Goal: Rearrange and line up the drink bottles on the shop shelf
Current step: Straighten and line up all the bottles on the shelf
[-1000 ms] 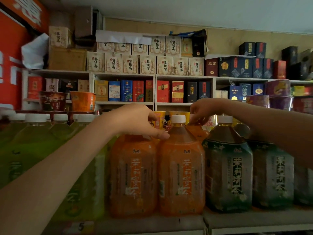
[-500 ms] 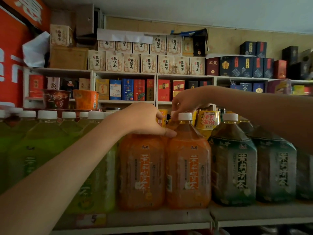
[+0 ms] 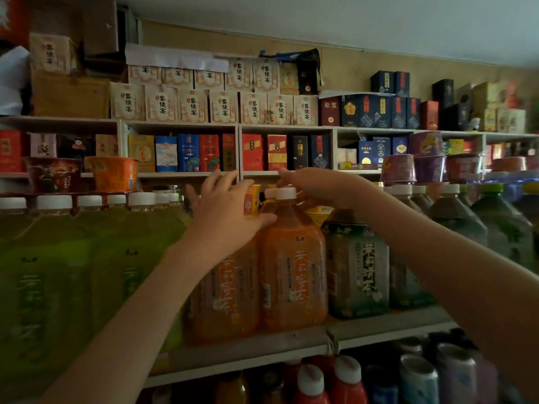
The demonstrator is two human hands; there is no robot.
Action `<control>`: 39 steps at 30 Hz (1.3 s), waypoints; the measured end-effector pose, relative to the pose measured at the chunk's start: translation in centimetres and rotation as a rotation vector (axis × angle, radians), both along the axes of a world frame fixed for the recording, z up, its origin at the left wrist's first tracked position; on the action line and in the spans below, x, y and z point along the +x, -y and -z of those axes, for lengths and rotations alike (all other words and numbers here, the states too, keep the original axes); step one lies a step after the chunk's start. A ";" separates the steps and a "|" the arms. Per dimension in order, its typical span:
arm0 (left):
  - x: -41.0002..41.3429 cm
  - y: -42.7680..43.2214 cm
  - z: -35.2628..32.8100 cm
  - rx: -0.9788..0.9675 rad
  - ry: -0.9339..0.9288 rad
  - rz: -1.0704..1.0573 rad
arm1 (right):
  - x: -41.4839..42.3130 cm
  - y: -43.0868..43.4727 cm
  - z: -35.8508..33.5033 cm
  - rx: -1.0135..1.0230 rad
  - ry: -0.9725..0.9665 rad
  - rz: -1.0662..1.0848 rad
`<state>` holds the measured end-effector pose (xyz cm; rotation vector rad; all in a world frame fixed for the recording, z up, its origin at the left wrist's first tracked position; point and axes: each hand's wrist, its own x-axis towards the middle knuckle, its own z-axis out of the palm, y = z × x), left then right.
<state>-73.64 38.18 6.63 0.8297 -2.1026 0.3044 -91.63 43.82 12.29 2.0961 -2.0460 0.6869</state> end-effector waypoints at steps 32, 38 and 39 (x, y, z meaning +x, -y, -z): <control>-18.6 -12.6 10.0 0.004 -0.398 -0.152 | -21.0 -17.0 14.2 -0.697 0.005 0.437; -19.4 -12.8 10.1 0.017 -0.426 -0.226 | -20.7 -15.8 14.9 -0.686 0.037 0.418; -19.5 -13.0 10.1 0.013 -0.436 -0.242 | -20.6 -15.6 14.9 -0.699 0.054 0.405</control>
